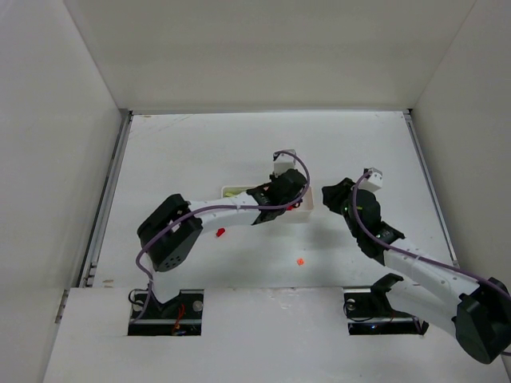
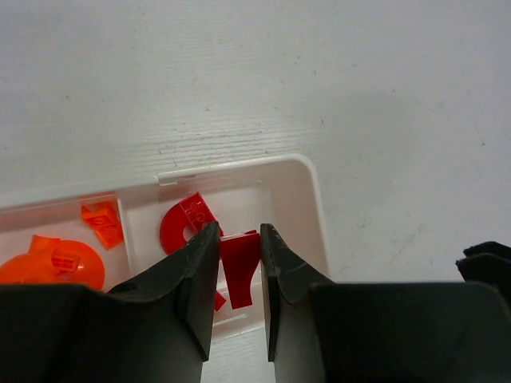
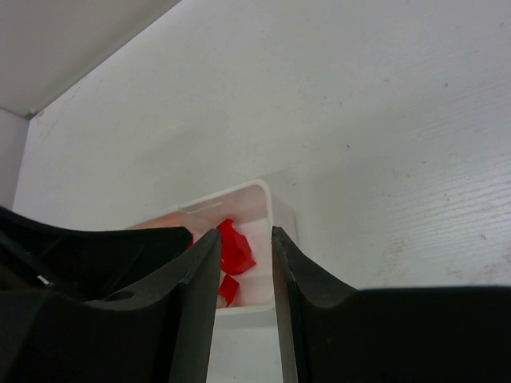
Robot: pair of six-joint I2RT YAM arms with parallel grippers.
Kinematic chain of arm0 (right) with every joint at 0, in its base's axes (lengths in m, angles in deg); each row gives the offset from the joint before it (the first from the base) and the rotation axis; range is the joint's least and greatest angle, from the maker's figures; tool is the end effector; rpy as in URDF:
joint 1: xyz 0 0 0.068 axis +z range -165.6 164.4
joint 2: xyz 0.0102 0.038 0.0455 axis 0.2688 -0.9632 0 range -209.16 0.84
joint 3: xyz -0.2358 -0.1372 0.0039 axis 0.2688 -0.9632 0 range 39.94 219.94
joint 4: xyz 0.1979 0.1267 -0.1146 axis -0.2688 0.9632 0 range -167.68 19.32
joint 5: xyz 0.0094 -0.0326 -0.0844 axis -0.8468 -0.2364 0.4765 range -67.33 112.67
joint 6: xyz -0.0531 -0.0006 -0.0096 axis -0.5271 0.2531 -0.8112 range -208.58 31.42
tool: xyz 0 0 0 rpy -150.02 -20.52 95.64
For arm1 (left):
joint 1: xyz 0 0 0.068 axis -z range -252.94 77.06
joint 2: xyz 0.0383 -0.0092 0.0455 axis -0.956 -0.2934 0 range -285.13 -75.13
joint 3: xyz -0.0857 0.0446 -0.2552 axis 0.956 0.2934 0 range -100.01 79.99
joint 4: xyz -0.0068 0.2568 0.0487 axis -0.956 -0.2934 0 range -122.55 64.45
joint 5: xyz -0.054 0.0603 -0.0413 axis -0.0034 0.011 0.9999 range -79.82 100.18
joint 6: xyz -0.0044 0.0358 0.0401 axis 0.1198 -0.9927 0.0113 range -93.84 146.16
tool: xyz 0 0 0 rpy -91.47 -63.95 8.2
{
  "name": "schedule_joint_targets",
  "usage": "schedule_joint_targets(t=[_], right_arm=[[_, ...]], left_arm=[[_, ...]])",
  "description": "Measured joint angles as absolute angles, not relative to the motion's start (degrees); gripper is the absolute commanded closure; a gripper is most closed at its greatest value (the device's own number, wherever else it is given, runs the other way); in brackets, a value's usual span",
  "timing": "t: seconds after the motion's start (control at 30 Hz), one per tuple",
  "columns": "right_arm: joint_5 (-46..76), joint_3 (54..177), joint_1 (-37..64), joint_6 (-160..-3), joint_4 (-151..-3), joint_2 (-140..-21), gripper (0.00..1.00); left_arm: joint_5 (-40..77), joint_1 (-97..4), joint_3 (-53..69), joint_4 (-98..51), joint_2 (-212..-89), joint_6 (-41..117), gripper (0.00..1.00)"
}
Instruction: Sort the legos into containers by color
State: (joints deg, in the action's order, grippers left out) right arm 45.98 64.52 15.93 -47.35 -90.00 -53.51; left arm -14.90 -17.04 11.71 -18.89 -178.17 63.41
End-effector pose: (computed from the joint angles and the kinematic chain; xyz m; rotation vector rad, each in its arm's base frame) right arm 0.1868 0.0980 0.2264 0.4376 1.8280 0.5004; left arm 0.2417 -0.3300 0.2302 0.0621 2.0595 -0.5770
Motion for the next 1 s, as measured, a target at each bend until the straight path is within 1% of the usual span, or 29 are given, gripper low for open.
schedule_joint_targets(t=[0.1,0.27,0.4,0.47,0.53,0.67,0.7,0.77,0.83,0.87,0.9,0.93,1.0], right_arm=[[45.7,64.5,15.9,-47.2,-90.1,-53.5,0.61],[45.4,64.5,15.9,-47.0,-90.1,-53.5,0.56],[45.4,64.5,15.9,-46.9,-90.1,-53.8,0.55],[45.4,64.5,15.9,-47.0,-90.2,-54.5,0.55],[45.4,64.5,16.0,-47.1,-90.2,-55.8,0.59],[45.8,64.5,17.9,-48.5,-90.0,-57.3,0.77],[45.8,64.5,18.9,-48.8,-90.0,-57.2,0.79],[46.0,64.5,21.7,-49.2,-89.5,-56.5,0.79],[46.0,64.6,25.8,-49.4,-87.2,-55.3,0.77],[46.0,64.6,28.1,-49.3,-85.6,-54.7,0.74],[46.0,64.6,30.5,-49.1,-83.6,-54.1,0.68],[46.0,64.6,32.9,-48.5,-81.2,-53.4,0.59],[46.2,64.6,37.5,-46.9,-75.8,-51.9,0.53]], left_arm=[[-14.6,-17.1,10.4,-18.9,-180.7,63.1,0.83],[-14.3,-17.2,10.1,-19.1,-182.1,62.8,0.69],[-14.3,-17.2,10.1,-19.0,-182.1,62.5,0.63],[-14.2,-17.2,10.2,-19.0,-181.7,62.4,0.62],[-14.1,-17.2,10.5,-19.0,-180.6,62.3,0.62],[-14.1,-17.2,14.1,-18.3,-174.6,62.2,0.63],[-14.1,-17.3,15.8,-18.0,-172.1,62.2,0.63],[-14.2,-17.6,19.6,-17.1,-167.0,62.1,0.63],[-14.4,-18.7,24.3,-16.3,-160.9,62.1,0.63],[-14.6,-19.5,26.7,-15.9,-158.1,62.1,0.63],[-14.7,-20.7,29.6,-15.7,-154.8,62.1,0.62],[-14.9,-22.0,32.0,-15.6,-152.1,62.1,0.62],[-15.4,-25.4,37.3,-15.5,-146.3,62.1,0.62]])
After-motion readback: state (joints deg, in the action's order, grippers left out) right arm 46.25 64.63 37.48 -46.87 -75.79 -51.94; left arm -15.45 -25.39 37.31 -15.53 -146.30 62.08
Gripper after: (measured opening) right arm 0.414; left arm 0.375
